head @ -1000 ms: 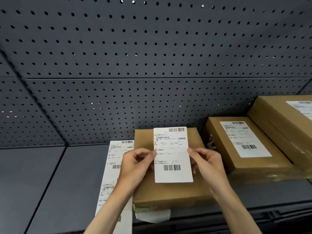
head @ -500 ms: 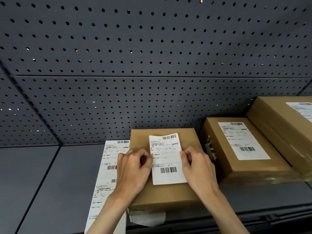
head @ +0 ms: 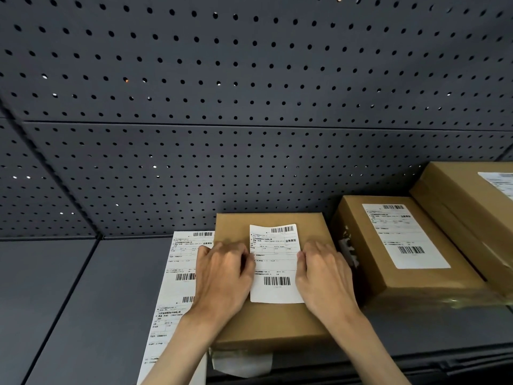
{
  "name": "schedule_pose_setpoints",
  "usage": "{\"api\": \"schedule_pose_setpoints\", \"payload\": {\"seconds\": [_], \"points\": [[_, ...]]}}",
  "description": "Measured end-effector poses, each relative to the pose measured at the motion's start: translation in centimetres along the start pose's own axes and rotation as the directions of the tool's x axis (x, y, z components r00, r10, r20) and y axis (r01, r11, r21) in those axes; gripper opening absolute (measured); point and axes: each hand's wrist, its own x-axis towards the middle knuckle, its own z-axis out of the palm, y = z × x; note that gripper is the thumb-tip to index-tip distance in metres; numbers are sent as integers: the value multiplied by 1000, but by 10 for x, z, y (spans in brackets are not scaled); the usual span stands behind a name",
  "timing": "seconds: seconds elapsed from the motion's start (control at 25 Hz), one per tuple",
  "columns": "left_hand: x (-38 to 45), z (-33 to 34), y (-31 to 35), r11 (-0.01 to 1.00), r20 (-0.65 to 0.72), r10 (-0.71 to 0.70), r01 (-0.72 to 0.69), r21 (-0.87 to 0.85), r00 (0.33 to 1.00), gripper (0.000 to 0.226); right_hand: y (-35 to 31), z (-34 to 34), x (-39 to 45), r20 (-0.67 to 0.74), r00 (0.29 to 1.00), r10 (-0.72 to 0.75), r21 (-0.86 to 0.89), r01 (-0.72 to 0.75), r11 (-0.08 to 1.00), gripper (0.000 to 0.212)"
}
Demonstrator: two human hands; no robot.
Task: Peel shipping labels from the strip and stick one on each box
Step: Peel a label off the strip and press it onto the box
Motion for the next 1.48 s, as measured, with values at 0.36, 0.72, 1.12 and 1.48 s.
{"api": "schedule_pose_setpoints", "payload": {"seconds": [0.36,0.72,1.12,1.48], "points": [[-1,-2,-2,979,45,149,-154,133,988,17,9,-6,1,-39,999,-27,31,28,999,15],[30,-5,-19,881,286,441,-472,44,850,60,22,0,34,289,836,-466,69,468,881,55],[31,-2,-39,899,250,420,-437,14,872,63,42,-11,28,279,877,-391,146,363,920,58],[-49,-25,-35,753,268,641,-656,-40,719,57,54,-20,-45,262,678,-687,56,700,712,57]]}}
